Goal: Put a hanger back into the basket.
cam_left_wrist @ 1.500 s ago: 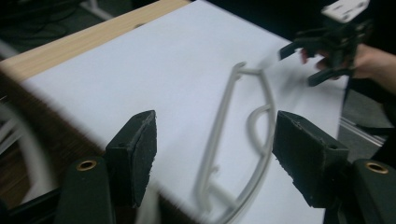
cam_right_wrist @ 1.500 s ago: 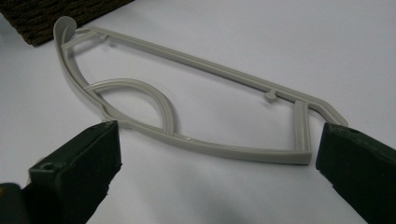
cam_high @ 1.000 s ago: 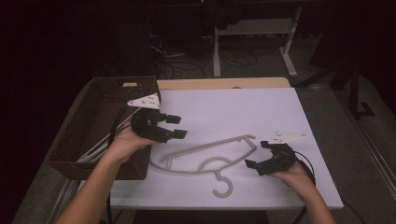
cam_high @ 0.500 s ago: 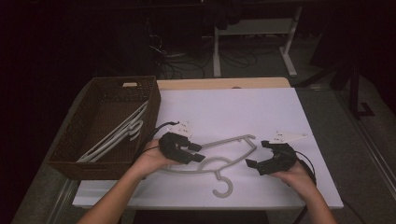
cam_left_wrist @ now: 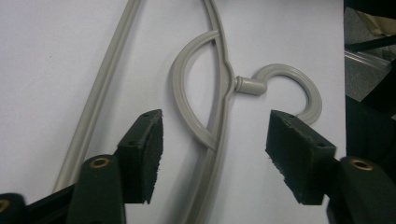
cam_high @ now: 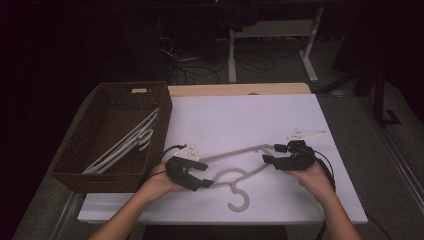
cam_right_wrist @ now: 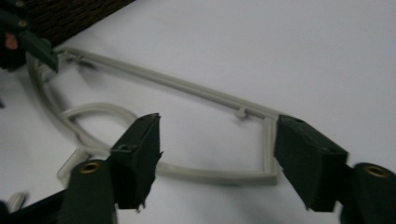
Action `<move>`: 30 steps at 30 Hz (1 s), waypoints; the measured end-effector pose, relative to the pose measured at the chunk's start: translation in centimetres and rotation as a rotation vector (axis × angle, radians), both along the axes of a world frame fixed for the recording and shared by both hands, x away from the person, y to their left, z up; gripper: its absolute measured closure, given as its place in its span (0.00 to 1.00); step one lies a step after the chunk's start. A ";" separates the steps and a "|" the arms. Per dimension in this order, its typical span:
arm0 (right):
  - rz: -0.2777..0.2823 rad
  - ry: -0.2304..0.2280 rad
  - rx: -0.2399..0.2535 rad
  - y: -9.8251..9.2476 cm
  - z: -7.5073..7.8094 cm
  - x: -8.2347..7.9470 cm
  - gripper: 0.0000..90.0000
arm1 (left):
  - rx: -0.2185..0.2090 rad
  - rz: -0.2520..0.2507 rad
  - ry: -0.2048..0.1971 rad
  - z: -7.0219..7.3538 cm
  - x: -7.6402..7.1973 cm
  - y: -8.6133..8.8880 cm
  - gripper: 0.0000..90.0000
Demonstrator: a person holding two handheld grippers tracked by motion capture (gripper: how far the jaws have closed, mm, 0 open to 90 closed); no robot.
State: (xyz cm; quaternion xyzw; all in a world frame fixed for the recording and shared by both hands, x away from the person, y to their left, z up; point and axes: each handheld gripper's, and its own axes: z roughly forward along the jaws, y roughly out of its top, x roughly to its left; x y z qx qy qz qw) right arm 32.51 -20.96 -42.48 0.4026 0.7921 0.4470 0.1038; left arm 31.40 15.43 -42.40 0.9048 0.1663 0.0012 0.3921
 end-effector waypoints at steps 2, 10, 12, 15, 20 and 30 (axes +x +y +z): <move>-0.004 0.005 0.001 0.1 0.2 0.6 0.48 | -0.002 -0.001 -0.005 -0.2 -0.1 0.1 0.35; -0.027 0.031 -0.076 1.7 0.4 3.6 0.81 | -0.013 0.006 -0.008 -0.9 -0.1 0.2 0.19; -0.035 0.045 -0.096 2.1 0.3 4.3 0.89 | -0.015 0.001 -0.012 -1.0 -0.1 0.2 0.17; -0.044 0.054 -0.145 2.6 0.2 5.3 0.99 | -0.016 -0.008 -0.008 -1.1 -0.2 0.2 0.12; -0.060 0.080 -0.209 3.3 -0.4 6.8 0.99 | -0.015 -0.009 -0.009 -1.3 -0.1 0.2 0.04; -0.076 0.111 -0.246 3.3 -2.0 7.5 0.99 | -0.008 -0.021 -0.010 -1.4 -0.1 0.1 0.05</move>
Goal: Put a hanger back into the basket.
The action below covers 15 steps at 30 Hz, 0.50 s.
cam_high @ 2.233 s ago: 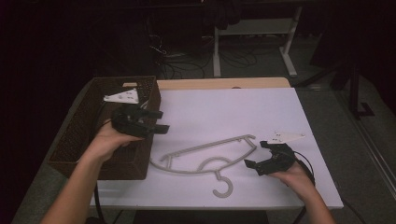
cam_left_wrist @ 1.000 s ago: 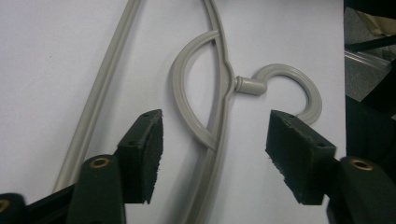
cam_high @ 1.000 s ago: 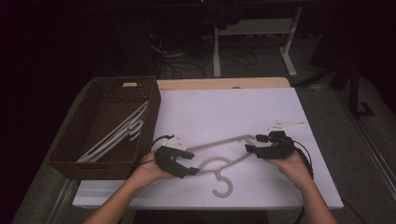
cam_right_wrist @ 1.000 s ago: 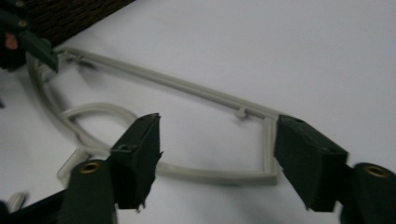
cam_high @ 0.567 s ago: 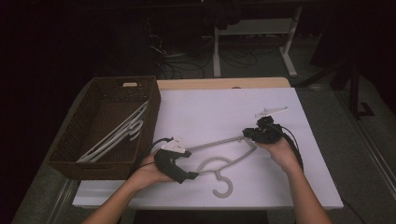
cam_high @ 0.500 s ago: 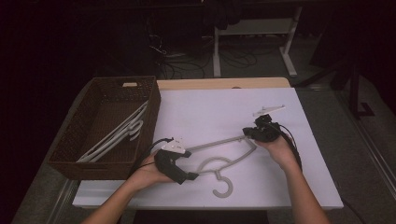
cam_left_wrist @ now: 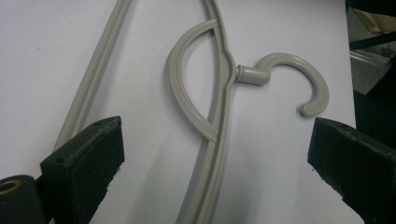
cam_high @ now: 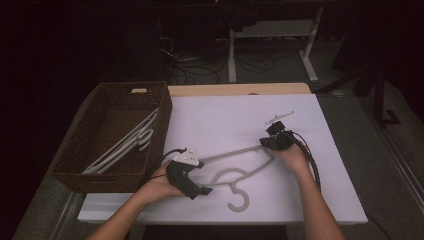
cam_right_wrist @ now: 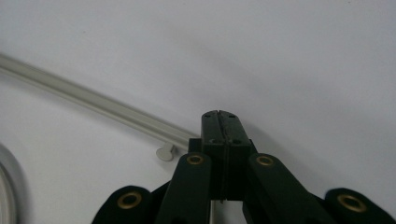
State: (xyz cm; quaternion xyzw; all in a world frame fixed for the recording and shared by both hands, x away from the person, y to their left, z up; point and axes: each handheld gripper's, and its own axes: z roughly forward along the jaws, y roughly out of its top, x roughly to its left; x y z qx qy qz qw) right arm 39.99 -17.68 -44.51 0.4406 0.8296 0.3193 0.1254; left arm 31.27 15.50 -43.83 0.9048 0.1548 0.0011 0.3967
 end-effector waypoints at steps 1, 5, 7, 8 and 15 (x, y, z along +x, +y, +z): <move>-0.002 0.002 -0.001 0.0 -0.1 0.0 0.99 | 0.001 -0.001 0.001 0.0 0.0 0.0 0.05; 0.004 0.011 -0.042 0.5 -0.5 0.2 0.99 | 0.005 -0.012 0.003 0.0 0.0 0.0 0.10; 0.002 0.018 -0.057 0.7 -0.4 0.2 0.99 | 0.014 -0.011 -0.003 0.0 0.0 0.0 0.12; 0.000 0.019 -0.064 0.8 -0.4 0.2 0.99 | 0.019 -0.013 -0.005 0.0 0.0 0.0 0.13; -0.013 0.027 -0.095 1.2 -0.2 0.2 0.99 | 0.085 -0.036 -0.011 -0.5 0.0 -0.7 0.19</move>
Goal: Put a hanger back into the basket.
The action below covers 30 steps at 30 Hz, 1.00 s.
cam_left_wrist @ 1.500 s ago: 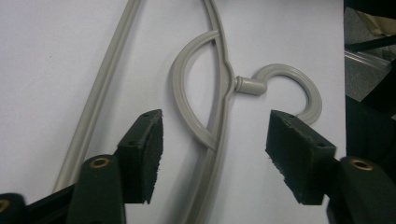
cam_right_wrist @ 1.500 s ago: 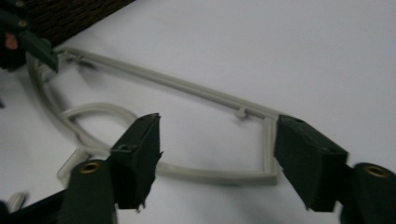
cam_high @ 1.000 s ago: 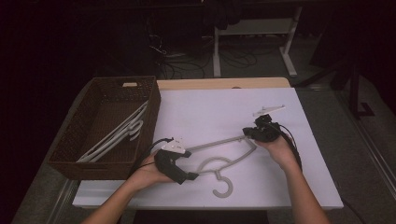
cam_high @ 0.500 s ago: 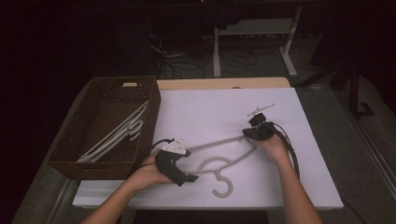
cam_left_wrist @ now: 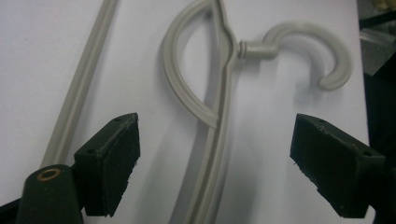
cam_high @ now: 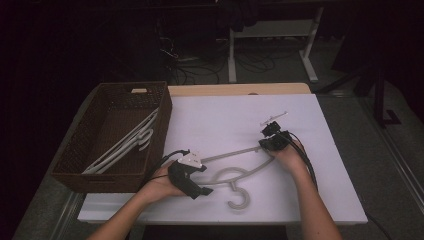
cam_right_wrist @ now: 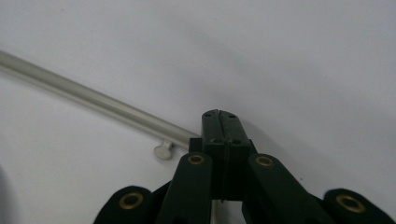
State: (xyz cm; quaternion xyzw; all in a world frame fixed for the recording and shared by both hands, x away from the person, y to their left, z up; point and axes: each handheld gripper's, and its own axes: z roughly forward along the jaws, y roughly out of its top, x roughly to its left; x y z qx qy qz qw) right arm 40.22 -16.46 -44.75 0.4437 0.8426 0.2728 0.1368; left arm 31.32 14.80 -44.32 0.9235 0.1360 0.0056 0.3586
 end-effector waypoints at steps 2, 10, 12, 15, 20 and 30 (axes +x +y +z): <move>-0.005 0.001 -0.006 0.1 0.0 0.0 0.99 | 0.026 -0.012 -0.005 -0.1 0.0 -0.2 0.22; -0.008 0.013 -0.011 0.2 0.1 0.2 1.00 | 0.098 -0.037 -0.034 -0.3 0.2 -0.9 0.47; -0.007 0.015 -0.011 0.2 0.1 0.3 1.00 | 0.114 -0.047 -0.050 -0.4 0.2 -1.1 0.53; -0.009 0.018 -0.006 0.2 0.0 0.3 1.00 | 0.136 -0.061 -0.071 -0.4 0.2 -1.4 0.63; -0.006 0.017 -0.007 0.2 0.0 0.3 1.00 | 0.139 -0.084 -0.066 -0.3 0.2 -1.7 0.82; 0.015 0.017 -0.016 0.1 0.1 0.4 0.99 | 0.142 -0.135 -0.062 -0.3 0.6 -1.6 0.89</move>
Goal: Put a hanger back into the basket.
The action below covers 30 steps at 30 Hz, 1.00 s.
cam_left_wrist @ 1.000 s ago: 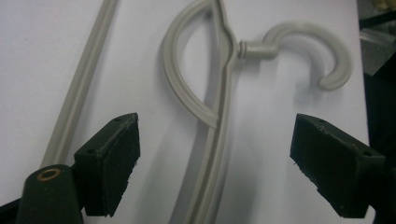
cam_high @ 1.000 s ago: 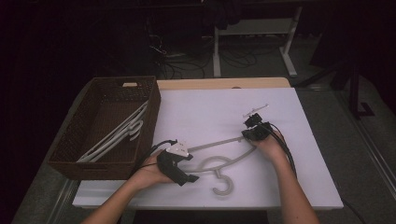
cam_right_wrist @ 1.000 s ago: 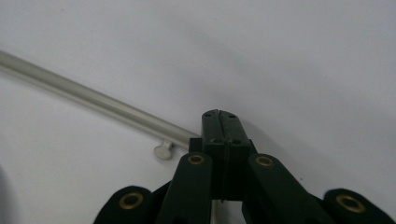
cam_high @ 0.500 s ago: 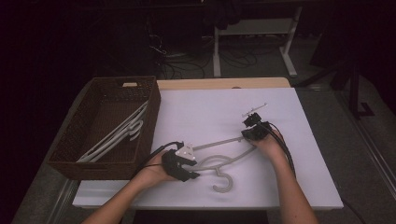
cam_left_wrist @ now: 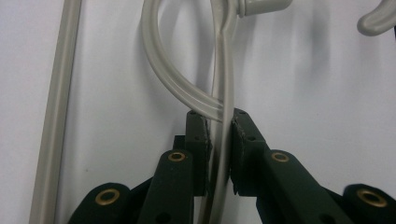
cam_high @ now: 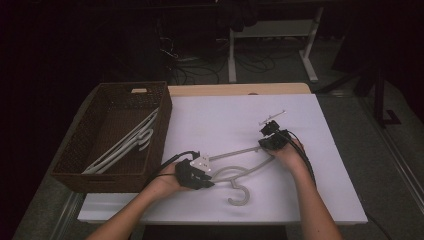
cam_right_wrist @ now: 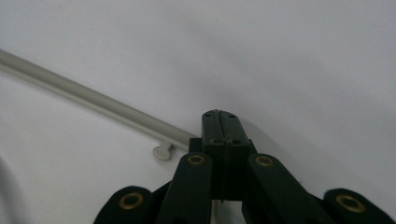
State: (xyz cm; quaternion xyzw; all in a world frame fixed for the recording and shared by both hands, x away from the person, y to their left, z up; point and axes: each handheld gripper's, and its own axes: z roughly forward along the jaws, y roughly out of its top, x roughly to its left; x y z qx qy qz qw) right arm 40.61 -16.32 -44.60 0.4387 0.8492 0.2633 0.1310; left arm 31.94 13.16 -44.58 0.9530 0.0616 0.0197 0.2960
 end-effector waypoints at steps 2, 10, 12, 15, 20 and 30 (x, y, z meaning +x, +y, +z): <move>0.010 0.001 0.037 -0.2 0.2 -0.1 0.90 | -0.001 0.006 0.001 0.0 0.0 0.0 0.89; 0.024 -0.055 0.135 -2.2 2.8 -1.6 0.67 | -0.040 0.050 0.028 0.4 0.2 0.2 0.91; 0.014 -0.078 0.164 -3.0 3.6 -2.3 0.62 | -0.059 0.063 0.043 0.6 0.3 0.3 0.91; 0.010 -0.105 0.201 -3.9 4.4 -3.3 0.54 | -0.085 0.087 0.068 1.0 0.5 0.5 0.91; 0.040 -0.125 0.199 -4.8 4.8 -5.3 0.41 | -0.116 0.154 0.098 1.7 1.3 0.8 0.91; 0.064 -0.129 0.213 -5.6 4.0 -8.4 0.22 | -0.176 0.252 0.129 4.8 2.3 0.1 0.91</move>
